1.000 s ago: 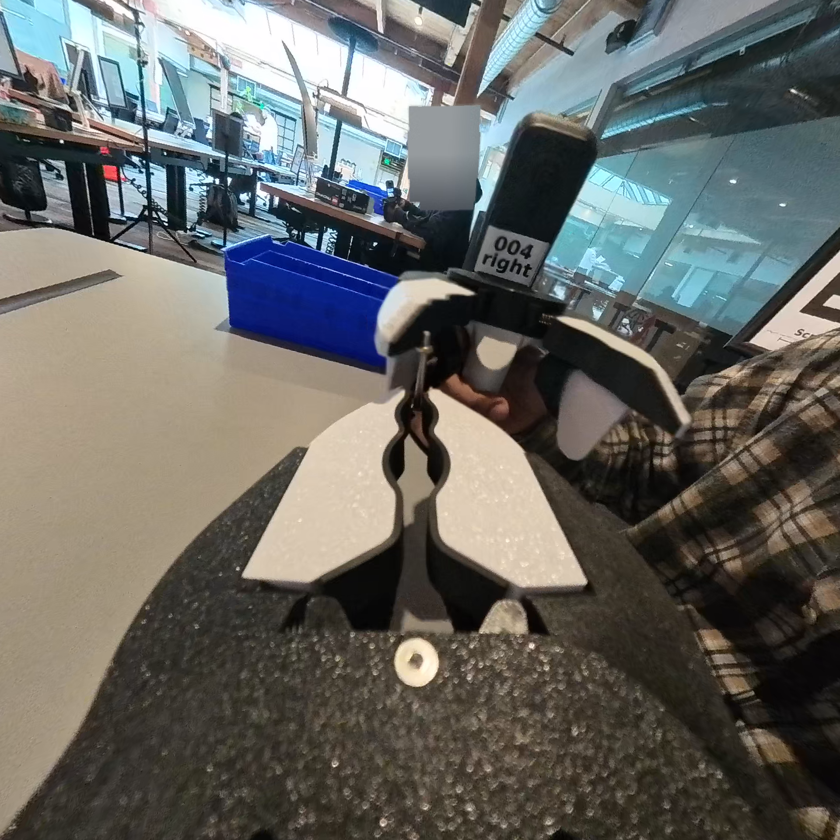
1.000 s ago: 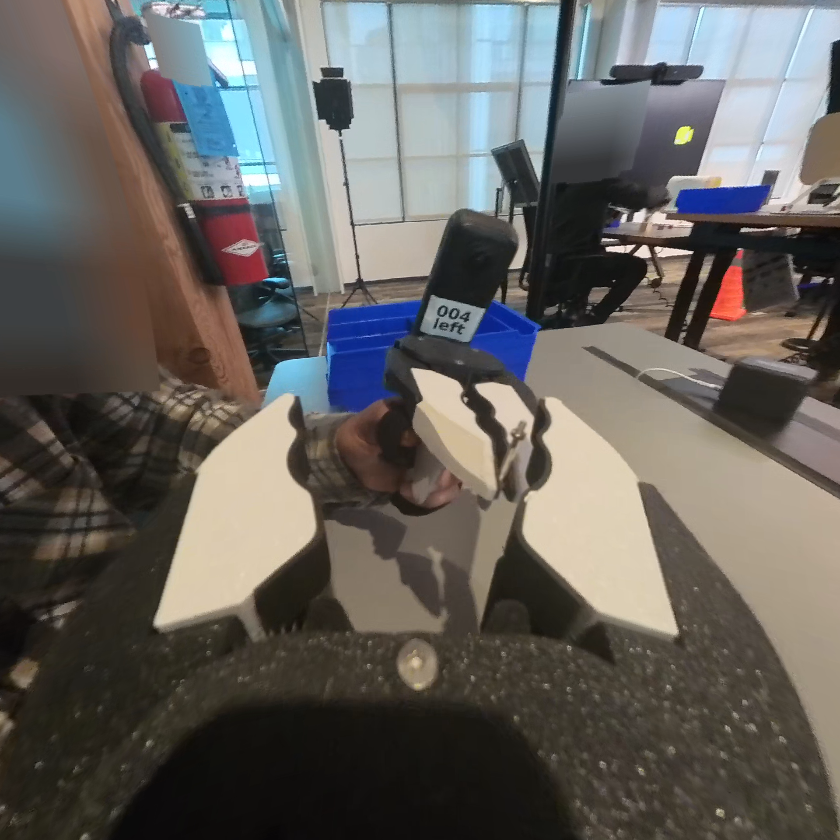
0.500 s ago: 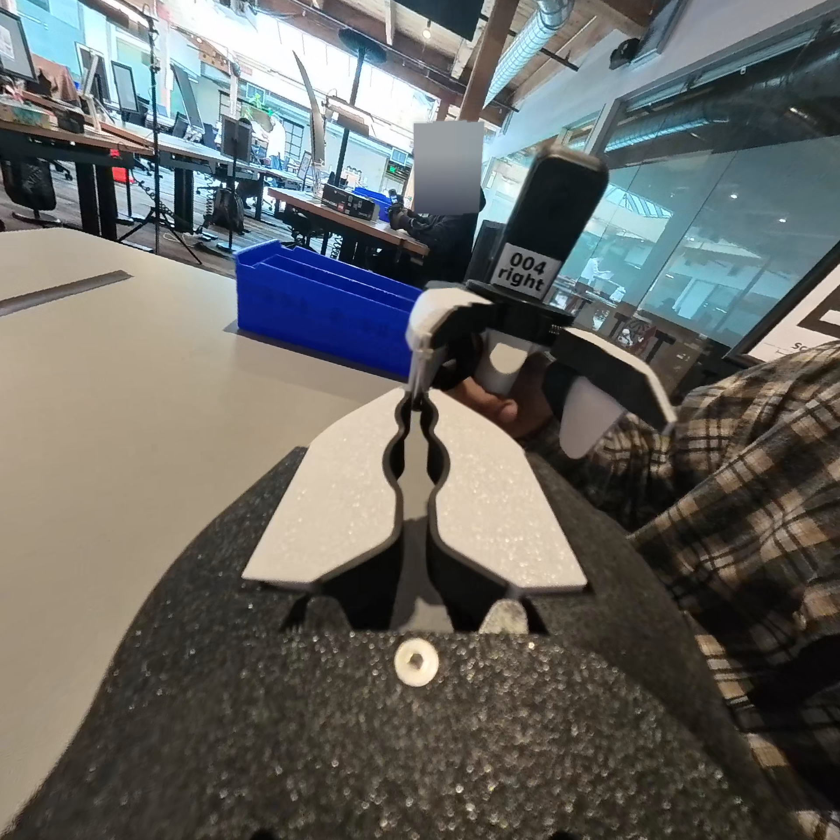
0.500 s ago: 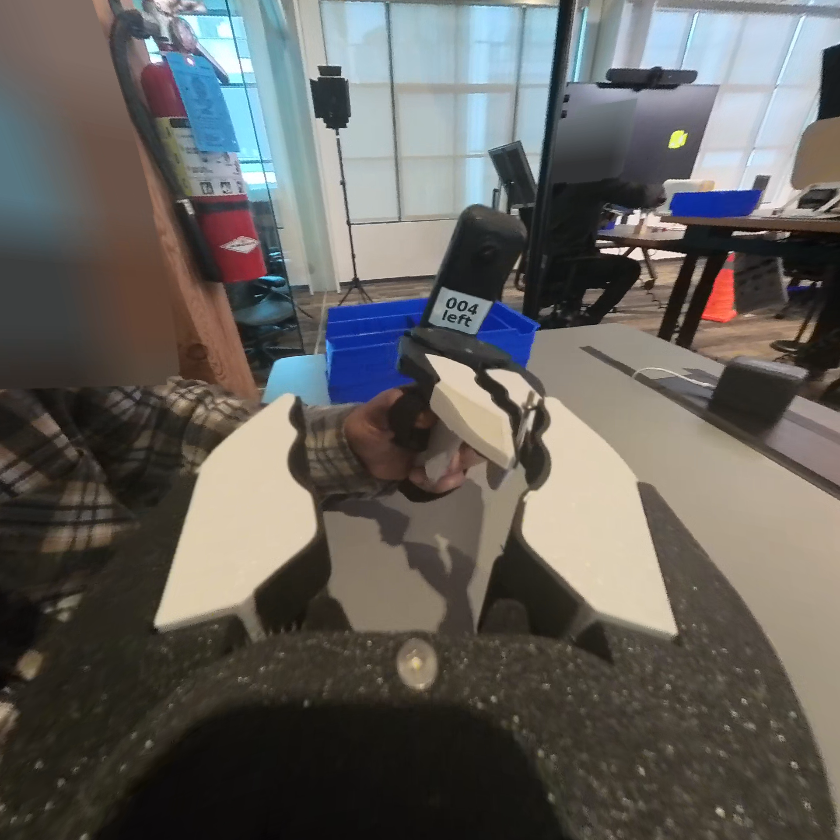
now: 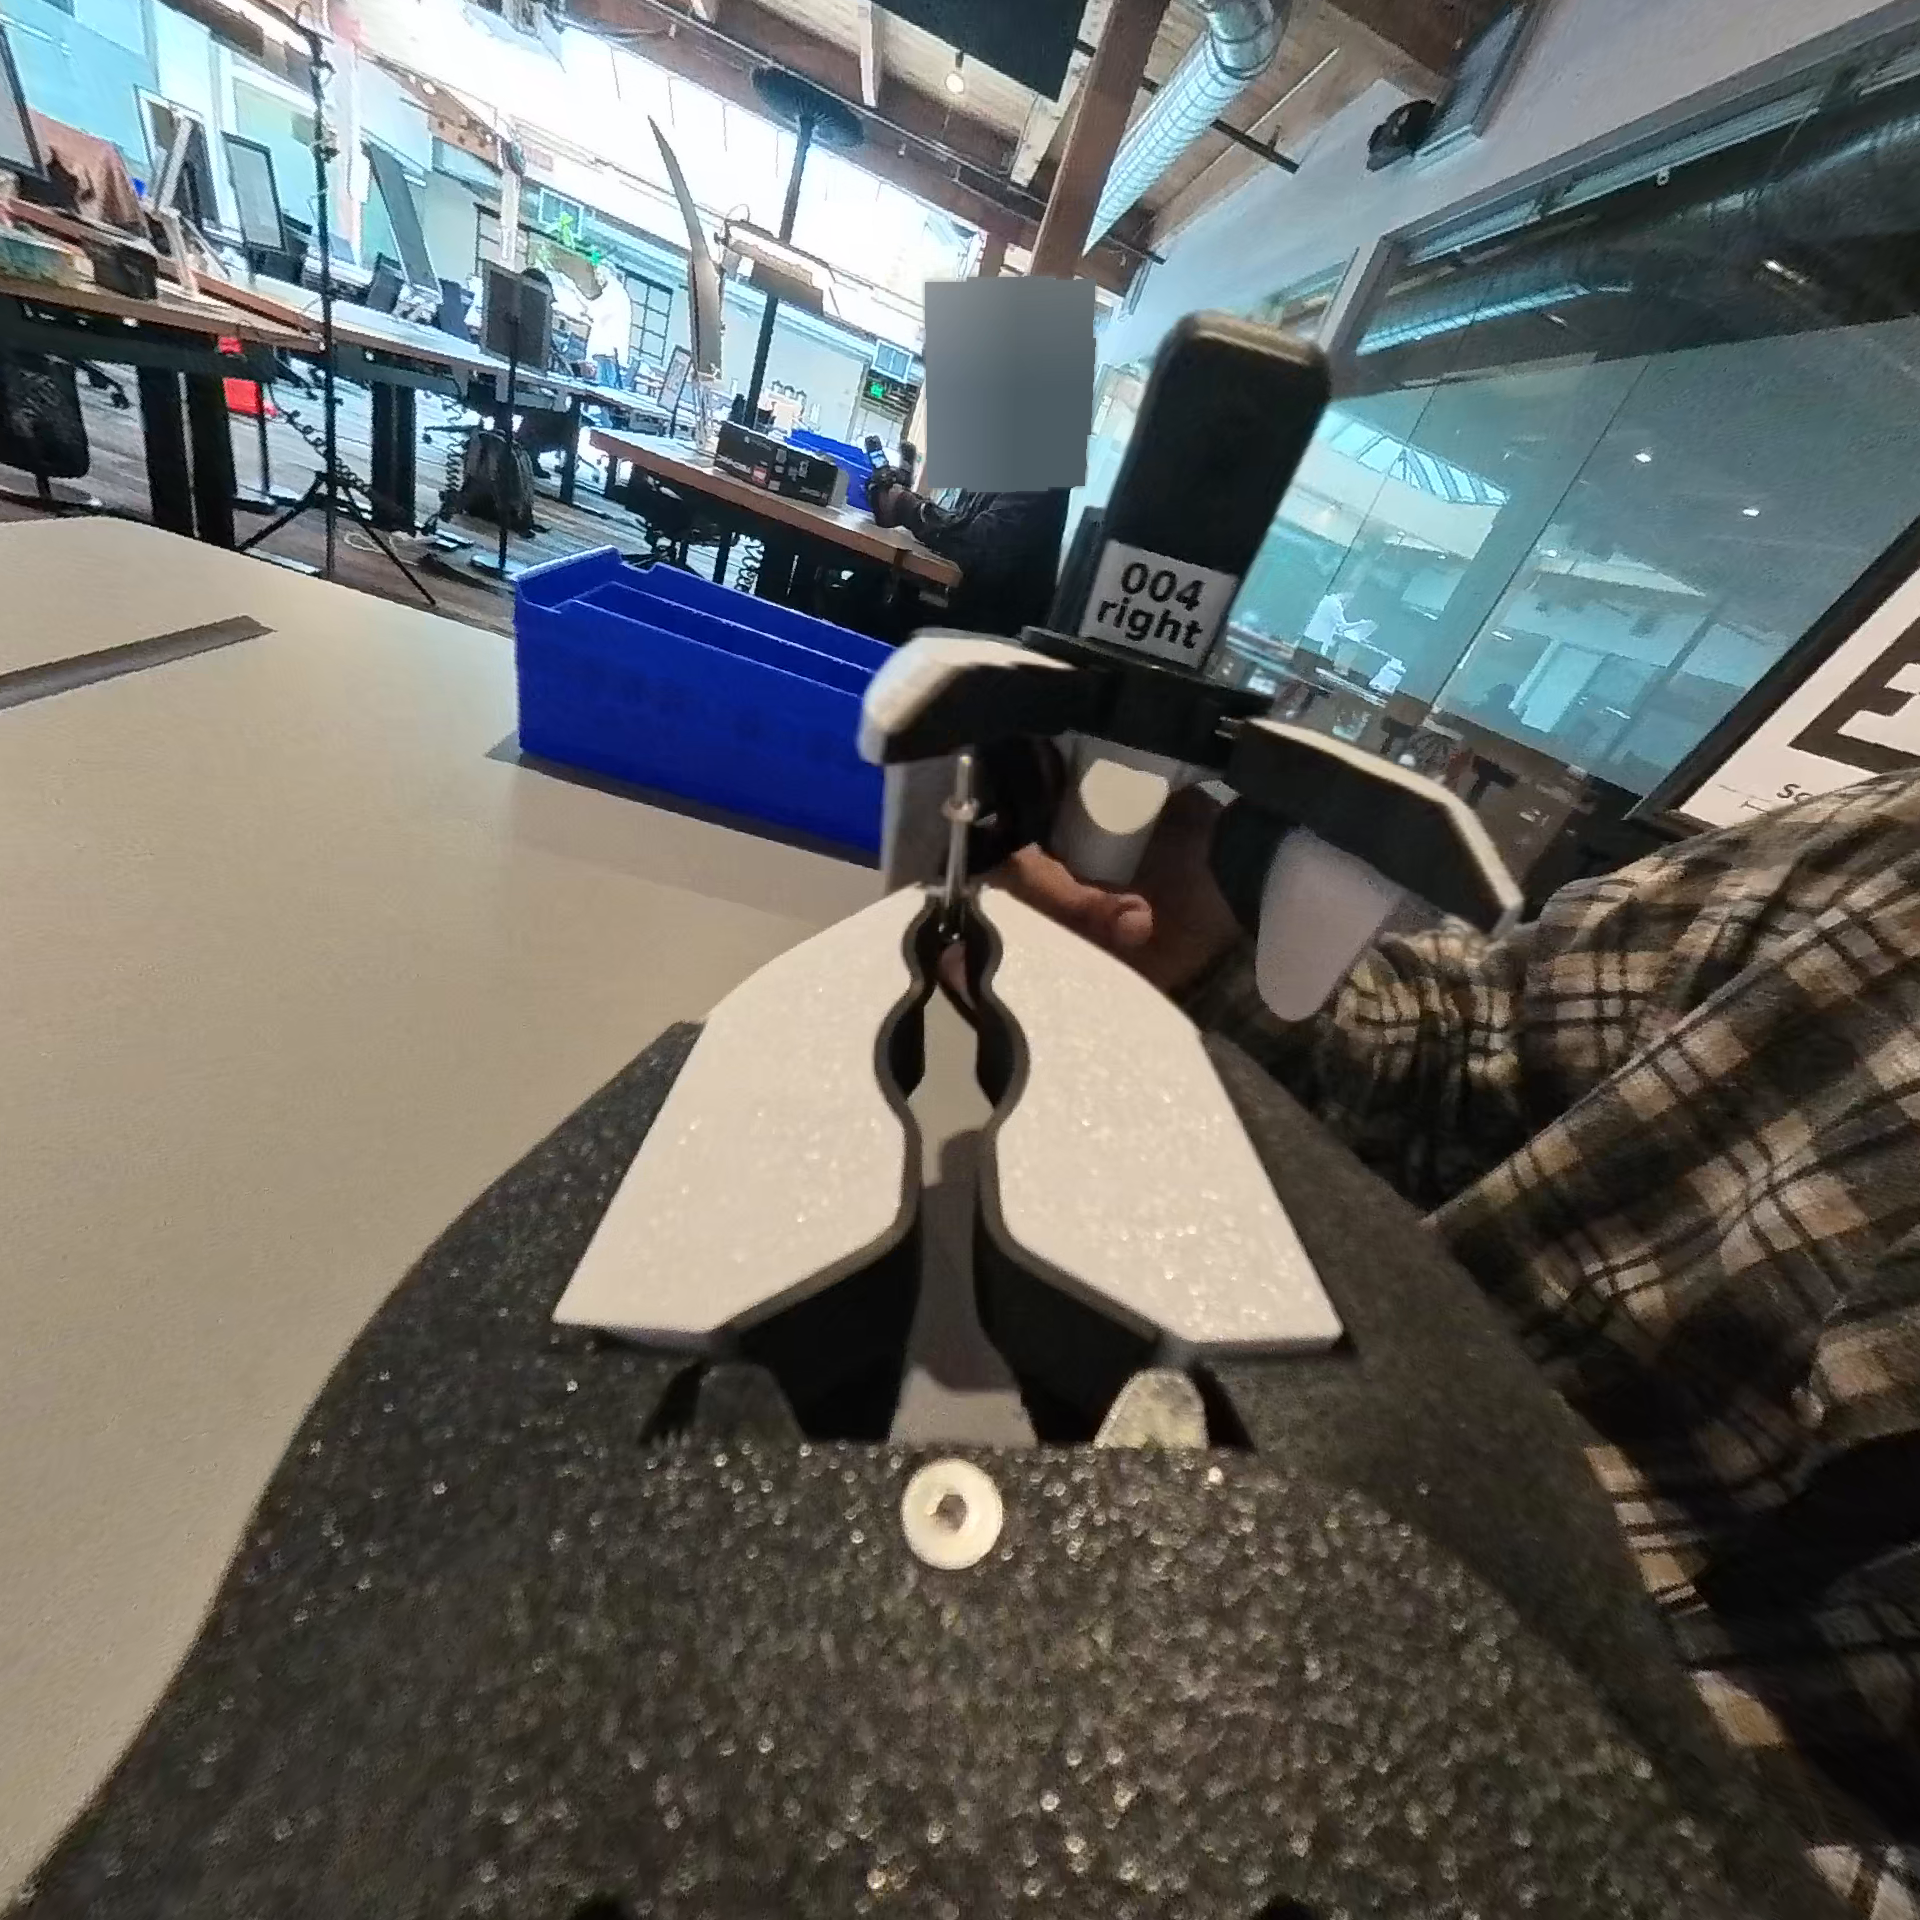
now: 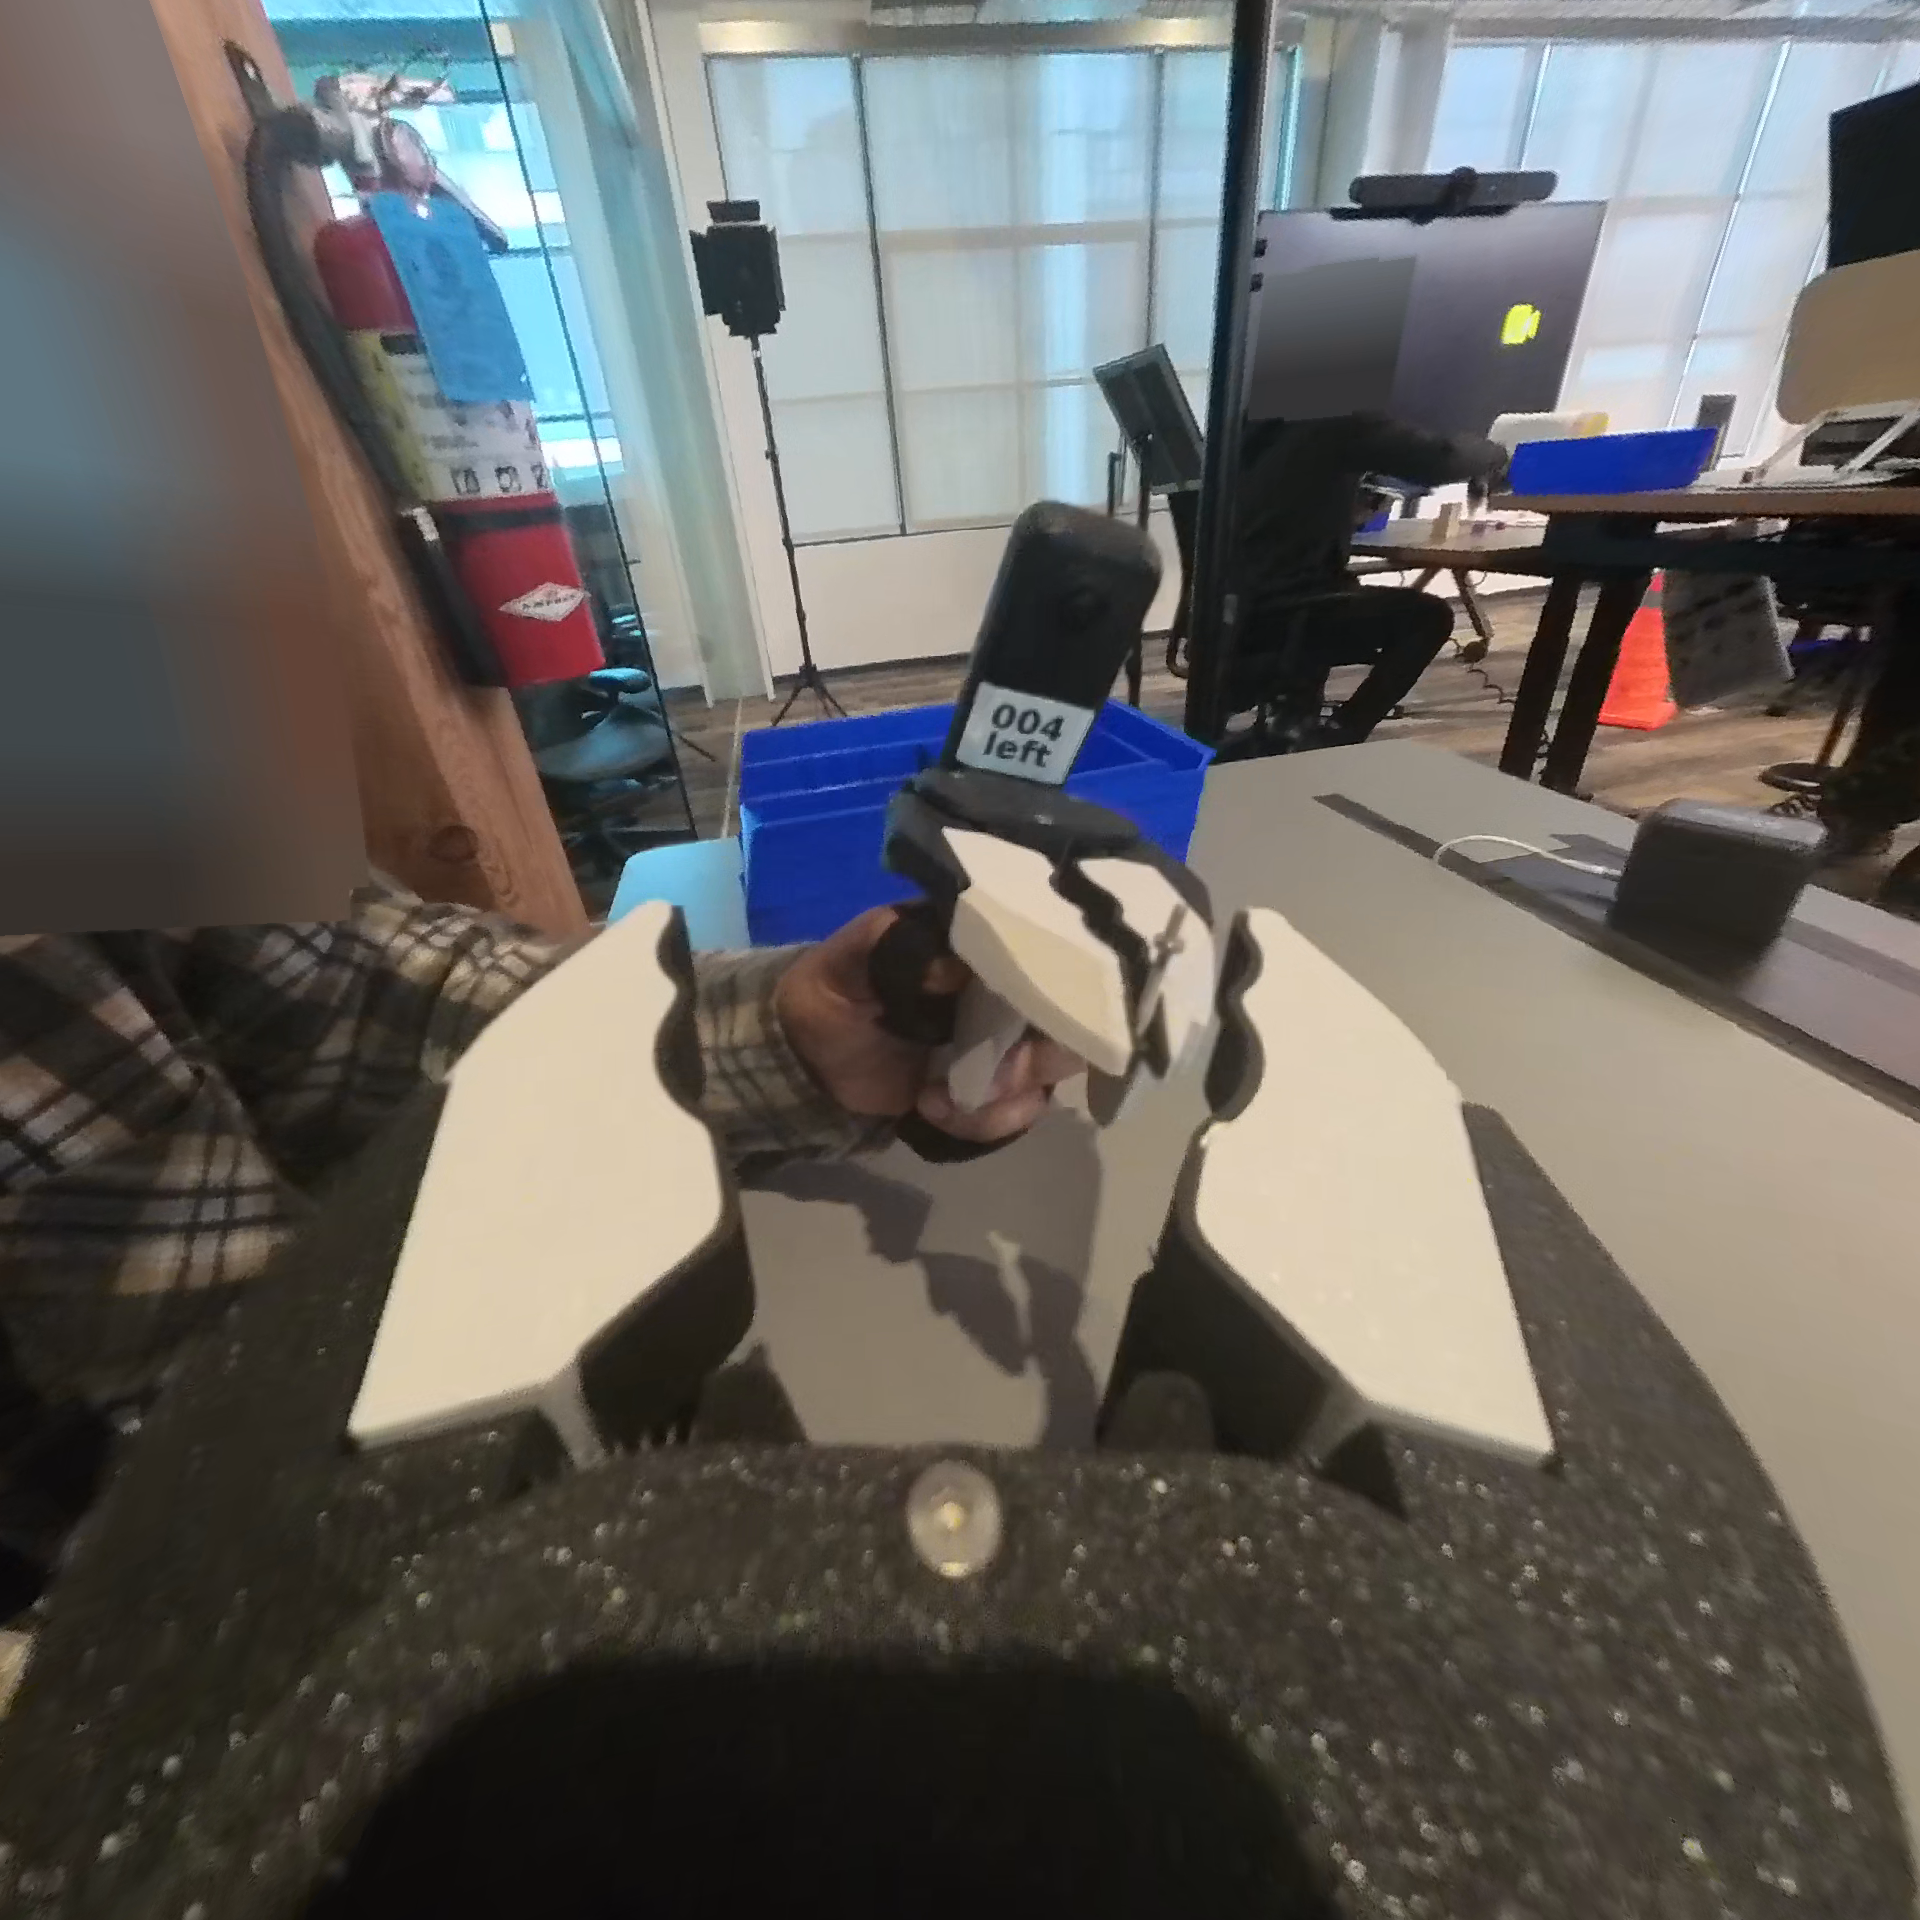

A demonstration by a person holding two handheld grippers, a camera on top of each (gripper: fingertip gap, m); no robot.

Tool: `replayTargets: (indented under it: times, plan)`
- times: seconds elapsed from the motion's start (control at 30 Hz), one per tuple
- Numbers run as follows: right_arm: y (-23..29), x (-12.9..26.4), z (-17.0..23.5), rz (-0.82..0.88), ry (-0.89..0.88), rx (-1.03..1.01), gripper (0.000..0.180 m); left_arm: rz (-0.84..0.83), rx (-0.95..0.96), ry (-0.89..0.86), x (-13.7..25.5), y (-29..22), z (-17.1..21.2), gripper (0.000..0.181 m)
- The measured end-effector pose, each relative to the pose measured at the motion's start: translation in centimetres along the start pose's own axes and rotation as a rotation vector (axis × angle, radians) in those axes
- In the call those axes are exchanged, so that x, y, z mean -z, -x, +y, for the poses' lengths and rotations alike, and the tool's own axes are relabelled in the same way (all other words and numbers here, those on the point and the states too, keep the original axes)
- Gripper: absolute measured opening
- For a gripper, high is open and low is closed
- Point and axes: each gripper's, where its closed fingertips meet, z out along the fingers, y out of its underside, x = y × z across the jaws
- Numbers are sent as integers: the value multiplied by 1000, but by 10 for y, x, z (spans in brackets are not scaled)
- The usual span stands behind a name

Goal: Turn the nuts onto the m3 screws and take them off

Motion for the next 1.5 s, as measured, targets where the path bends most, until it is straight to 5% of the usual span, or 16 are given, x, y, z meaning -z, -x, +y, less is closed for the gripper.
replayTargets:
  times: [1.5]
  plan:
    - [2,7,-3,-25,-48,-40,94,14,37,-33,4,2,-4,4]
